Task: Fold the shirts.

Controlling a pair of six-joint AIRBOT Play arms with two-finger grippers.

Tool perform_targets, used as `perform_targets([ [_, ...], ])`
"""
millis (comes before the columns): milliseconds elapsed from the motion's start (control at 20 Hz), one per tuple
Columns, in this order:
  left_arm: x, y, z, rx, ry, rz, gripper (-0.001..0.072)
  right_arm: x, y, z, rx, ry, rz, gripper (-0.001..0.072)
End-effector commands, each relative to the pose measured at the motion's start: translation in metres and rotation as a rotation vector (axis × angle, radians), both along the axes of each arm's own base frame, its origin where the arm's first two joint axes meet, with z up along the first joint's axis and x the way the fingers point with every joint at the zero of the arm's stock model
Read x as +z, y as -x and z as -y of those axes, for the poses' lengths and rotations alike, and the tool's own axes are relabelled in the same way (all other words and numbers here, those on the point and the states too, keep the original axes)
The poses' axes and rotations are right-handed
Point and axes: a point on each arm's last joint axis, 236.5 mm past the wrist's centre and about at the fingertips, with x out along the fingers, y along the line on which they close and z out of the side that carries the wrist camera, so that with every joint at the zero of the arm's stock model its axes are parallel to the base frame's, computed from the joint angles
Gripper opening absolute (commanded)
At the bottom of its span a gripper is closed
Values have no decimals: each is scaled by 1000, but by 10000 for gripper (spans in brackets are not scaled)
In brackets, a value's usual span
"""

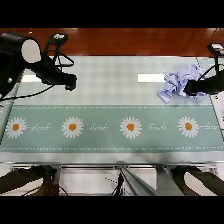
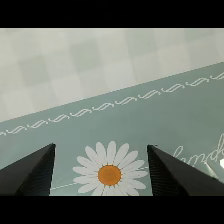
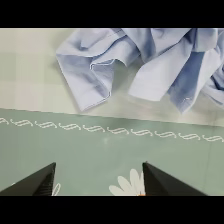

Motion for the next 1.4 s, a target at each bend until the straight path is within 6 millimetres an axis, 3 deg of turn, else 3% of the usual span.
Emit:
perform_targets([
  [0,0,0,0,-1,-1,-1,720,0,0,0,0,0,-1,618],
  [550,0,0,0,-1,-1,-1,720,0,0,0,0,0,-1,618],
  [800,7,-20,7,-10,28,86,720,0,-1,-1,-3,-6,3,618],
  [950,11,-33,12,-6,51,142,720,7,-16,-6,-8,-31,73,614],
  [1000,14,-41,15,-7,63,177,720,13,-29,-2,-14,-17,132,600],
  [1100,14,-53,18,-17,72,213,720,29,-67,32,-150,48,297,599],
  [1200,12,-63,22,-46,70,245,719,28,-91,75,-352,51,393,599],
  [1350,2,-67,24,-46,66,232,720,-24,-105,112,-506,-22,341,608],
])
